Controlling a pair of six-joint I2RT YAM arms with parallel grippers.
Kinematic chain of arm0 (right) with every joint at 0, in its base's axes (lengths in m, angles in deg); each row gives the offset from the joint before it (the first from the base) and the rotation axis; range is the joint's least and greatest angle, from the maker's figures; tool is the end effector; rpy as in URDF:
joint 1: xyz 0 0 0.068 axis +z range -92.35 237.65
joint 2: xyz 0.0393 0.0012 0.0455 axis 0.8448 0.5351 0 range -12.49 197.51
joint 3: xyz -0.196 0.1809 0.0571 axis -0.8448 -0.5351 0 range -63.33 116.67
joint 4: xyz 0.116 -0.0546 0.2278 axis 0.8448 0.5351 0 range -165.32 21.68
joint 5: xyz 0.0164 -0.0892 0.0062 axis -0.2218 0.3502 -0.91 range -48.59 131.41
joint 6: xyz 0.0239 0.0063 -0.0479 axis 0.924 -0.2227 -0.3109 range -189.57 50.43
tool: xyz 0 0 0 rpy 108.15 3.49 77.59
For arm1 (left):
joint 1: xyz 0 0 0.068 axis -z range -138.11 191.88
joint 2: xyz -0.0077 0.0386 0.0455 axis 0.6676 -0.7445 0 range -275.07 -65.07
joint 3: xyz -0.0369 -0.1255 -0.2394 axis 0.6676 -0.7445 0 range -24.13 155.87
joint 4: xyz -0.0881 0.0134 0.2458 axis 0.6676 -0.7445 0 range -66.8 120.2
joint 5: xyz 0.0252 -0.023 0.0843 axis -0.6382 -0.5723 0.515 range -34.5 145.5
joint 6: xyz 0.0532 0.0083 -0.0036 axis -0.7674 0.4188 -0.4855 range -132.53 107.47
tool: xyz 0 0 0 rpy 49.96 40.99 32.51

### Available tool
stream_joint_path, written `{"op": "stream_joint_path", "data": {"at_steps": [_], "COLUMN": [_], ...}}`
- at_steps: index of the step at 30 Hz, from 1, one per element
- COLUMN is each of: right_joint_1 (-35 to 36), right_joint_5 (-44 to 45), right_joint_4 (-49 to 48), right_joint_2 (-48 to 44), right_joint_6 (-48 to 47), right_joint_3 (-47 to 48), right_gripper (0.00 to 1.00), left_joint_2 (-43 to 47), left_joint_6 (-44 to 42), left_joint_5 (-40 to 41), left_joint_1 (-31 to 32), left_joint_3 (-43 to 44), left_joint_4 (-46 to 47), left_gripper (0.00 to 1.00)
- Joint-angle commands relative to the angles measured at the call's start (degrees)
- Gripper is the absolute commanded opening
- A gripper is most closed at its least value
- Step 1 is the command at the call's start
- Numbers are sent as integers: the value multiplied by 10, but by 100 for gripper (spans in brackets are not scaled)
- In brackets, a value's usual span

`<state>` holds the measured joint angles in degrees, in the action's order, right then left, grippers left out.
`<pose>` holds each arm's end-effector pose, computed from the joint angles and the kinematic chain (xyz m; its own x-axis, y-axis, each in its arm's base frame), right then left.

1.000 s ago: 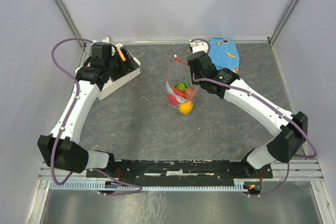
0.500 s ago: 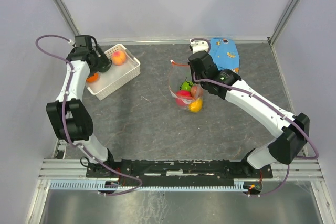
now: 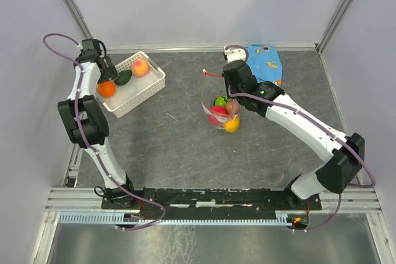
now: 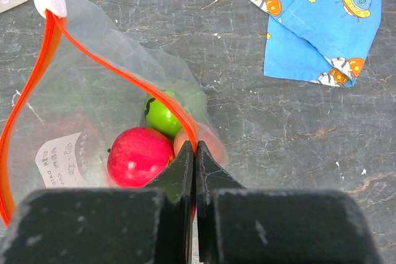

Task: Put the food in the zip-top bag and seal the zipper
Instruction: Pick up the fake fruit from the bin.

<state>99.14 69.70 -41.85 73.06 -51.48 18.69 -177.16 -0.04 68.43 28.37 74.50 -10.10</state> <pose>0.2598 0.2072 0.3580 -0.5217 -0.0966 -0.8477 -0.1451 0.9891 -0.0234 0.4219 0.1095 0.2718 -0.6885 -0.3822 -0.6163 -0.5175 0.8543 0.0484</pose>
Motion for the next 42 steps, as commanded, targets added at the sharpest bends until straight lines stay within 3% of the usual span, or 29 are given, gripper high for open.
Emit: {"op": "stream_joint_path", "data": {"at_steps": [1, 17, 31, 42], "right_joint_1": [-2, -3, -7, -7], "right_joint_5": [2, 1, 3, -1], "right_joint_4": [-10, 1, -5, -8], "right_joint_2": [1, 7, 8, 6], "right_joint_6": [-2, 11, 14, 13], "right_joint_3": [15, 8, -2, -5], "right_gripper": [1, 1, 2, 1], "left_joint_2": [-35, -147, -173, -124], "left_joint_6": [-69, -62, -40, -15], "left_joint_5": [43, -15, -47, -101], "left_joint_1": [-1, -7, -6, -6], "left_joint_3": [62, 121, 114, 79], "left_joint_4": [6, -21, -20, -17], "left_gripper": [92, 93, 92, 55]}}
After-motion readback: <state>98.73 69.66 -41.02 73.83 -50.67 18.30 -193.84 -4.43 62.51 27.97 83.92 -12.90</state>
